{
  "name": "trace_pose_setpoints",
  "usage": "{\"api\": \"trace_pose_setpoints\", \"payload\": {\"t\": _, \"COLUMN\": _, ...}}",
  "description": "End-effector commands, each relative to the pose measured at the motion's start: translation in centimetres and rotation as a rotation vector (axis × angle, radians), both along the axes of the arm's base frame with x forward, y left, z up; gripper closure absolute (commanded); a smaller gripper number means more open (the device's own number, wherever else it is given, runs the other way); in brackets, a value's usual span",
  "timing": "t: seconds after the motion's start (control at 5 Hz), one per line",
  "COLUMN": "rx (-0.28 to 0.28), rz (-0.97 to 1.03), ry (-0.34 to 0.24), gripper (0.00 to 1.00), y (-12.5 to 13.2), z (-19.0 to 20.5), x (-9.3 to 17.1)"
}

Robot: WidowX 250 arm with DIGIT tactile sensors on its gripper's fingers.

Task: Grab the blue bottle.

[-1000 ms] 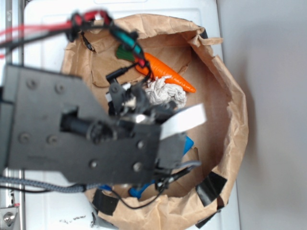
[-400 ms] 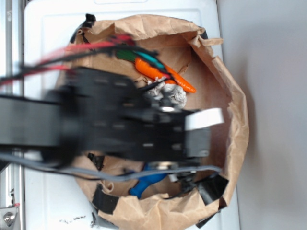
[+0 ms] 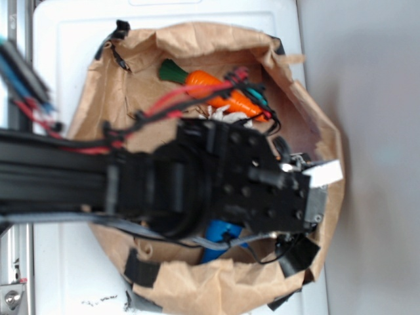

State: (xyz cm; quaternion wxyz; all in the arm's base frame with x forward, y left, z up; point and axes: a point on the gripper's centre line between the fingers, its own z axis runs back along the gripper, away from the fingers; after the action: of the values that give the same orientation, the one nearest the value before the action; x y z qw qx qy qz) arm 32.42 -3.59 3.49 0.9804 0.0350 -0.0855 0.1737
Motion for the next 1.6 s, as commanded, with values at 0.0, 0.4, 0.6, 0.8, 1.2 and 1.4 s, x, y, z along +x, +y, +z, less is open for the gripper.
{"api": "trace_pose_setpoints", "payload": {"t": 0.0, "rx": -0.083, "rz": 0.048, "ry": -0.032, "gripper": 1.0, "y": 0.9, "z": 4.9, "x": -0.1}}
{"api": "trace_pose_setpoints", "payload": {"t": 0.4, "rx": -0.214, "rz": -0.002, "ry": -0.058, "gripper": 1.0, "y": 2.3, "z": 11.2, "x": -3.7}}
{"api": "trace_pose_setpoints", "payload": {"t": 0.6, "rx": -0.208, "rz": 0.037, "ry": -0.036, "gripper": 0.33, "y": 2.7, "z": 11.8, "x": -5.0}}
{"api": "trace_pose_setpoints", "payload": {"t": 0.8, "rx": -0.151, "rz": 0.134, "ry": -0.037, "gripper": 0.0, "y": 2.0, "z": 10.6, "x": -6.7}}
{"api": "trace_pose_setpoints", "payload": {"t": 1.2, "rx": -0.085, "rz": 0.399, "ry": -0.039, "gripper": 0.0, "y": 0.1, "z": 8.6, "x": -6.6}}
{"api": "trace_pose_setpoints", "payload": {"t": 1.4, "rx": -0.062, "rz": 0.474, "ry": -0.021, "gripper": 0.0, "y": -0.5, "z": 7.4, "x": -5.5}}
